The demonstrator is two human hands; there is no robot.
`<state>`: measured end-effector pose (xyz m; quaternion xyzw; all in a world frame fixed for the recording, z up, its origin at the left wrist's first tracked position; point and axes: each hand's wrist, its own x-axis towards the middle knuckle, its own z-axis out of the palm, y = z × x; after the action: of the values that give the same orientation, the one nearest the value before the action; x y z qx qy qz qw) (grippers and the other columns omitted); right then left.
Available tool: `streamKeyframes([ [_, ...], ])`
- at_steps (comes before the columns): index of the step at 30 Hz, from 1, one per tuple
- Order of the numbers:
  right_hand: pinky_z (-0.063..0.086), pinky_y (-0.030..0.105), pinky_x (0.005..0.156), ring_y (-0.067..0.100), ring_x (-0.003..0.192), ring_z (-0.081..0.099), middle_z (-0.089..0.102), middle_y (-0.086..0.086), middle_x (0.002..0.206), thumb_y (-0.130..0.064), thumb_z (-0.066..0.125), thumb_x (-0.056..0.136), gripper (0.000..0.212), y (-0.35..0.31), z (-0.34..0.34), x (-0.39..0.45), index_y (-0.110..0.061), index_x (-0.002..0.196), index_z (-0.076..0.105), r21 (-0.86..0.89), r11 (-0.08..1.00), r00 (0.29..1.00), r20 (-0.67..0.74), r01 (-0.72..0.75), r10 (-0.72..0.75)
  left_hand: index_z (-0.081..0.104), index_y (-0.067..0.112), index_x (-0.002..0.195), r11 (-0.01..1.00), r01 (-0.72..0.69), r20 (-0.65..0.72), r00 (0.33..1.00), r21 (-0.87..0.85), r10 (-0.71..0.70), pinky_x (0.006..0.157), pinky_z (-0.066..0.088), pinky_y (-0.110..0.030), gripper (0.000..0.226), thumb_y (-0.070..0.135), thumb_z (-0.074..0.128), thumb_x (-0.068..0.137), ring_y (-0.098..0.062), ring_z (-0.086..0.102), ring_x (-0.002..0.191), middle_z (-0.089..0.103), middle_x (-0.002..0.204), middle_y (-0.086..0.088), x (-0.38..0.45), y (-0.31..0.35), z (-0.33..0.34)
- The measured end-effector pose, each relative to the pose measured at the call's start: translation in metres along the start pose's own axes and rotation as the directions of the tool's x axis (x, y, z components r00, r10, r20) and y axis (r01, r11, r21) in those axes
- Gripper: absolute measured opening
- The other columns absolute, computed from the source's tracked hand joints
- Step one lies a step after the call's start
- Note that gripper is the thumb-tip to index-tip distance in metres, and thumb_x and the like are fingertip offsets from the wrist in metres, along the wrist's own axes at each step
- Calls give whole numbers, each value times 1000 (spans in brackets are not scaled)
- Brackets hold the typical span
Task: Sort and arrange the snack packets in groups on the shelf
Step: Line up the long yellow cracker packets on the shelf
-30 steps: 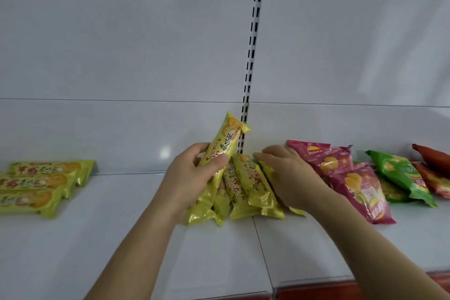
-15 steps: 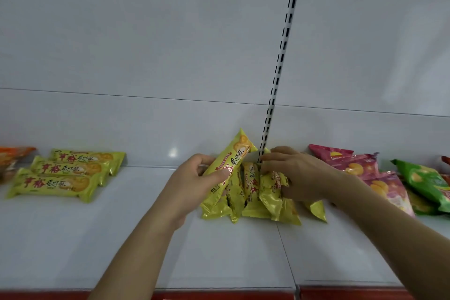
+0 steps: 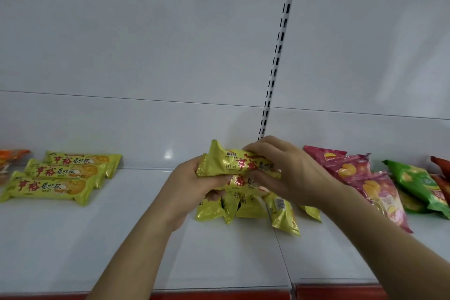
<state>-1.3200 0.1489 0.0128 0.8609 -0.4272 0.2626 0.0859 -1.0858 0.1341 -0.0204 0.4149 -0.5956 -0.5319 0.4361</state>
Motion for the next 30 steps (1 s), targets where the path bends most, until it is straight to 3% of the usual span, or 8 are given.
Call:
streamKeyframes([
  [7,55,28,74,4,89,63,61,-16,115,-48,55,98,42,-12,10,-5,-29,136,51,112,976,971,-129,-186,200,69,8,100,790,76,48,997,-609,-58,66,56,-28,23,19,70,80,-16,63,68,69,85,-10,-7,-4,25],
  [11,55,33,74,7,87,64,61,-15,113,-50,55,96,44,-22,13,-5,-32,136,53,139,973,968,-144,-186,206,71,21,113,840,14,28,1000,-543,2,79,51,-32,38,32,72,77,-8,68,84,74,96,5,-11,-6,44],
  [15,55,42,73,18,90,65,60,-11,113,-49,54,93,47,-39,25,-6,-35,138,51,94,970,963,-131,-224,235,70,19,121,799,15,-29,999,-601,-41,74,58,-39,50,36,76,75,-18,74,103,78,111,-4,-10,-1,56],
  [19,52,34,94,10,115,59,54,-13,137,-57,45,94,63,-39,8,-15,-34,152,36,139,958,968,40,-250,247,68,19,123,798,-36,-137,989,-601,-59,73,60,-42,55,36,78,72,-24,75,100,77,110,-7,-11,-4,60],
  [22,44,24,100,3,119,55,59,-12,135,-45,40,103,49,-24,-6,-28,-28,148,45,245,855,867,-88,-457,490,66,20,126,789,-37,-188,977,-614,-100,89,58,-52,63,41,80,68,-28,72,109,76,114,-4,-8,-4,54],
  [24,47,30,93,15,112,61,66,-4,122,-35,43,103,36,-13,-5,-36,-23,134,59,64,782,770,-141,-620,622,64,20,129,761,-40,-199,973,-648,-118,91,58,-54,66,40,81,68,-29,70,112,75,115,-4,-6,-4,50],
  [27,50,35,74,27,96,64,65,0,96,-38,44,97,25,-12,16,-43,-20,97,62,-252,712,727,45,-656,685,63,20,134,733,-53,-218,967,-678,-132,87,60,-50,70,40,82,69,-29,70,115,73,124,-7,-5,-6,45],
  [30,45,34,74,28,107,63,65,3,118,-54,45,93,40,-21,33,-44,-20,104,63,-367,635,650,101,-680,754,63,22,133,732,-57,-218,968,-679,-127,80,61,-45,65,40,79,74,-27,71,112,72,126,-8,-6,-9,46],
])
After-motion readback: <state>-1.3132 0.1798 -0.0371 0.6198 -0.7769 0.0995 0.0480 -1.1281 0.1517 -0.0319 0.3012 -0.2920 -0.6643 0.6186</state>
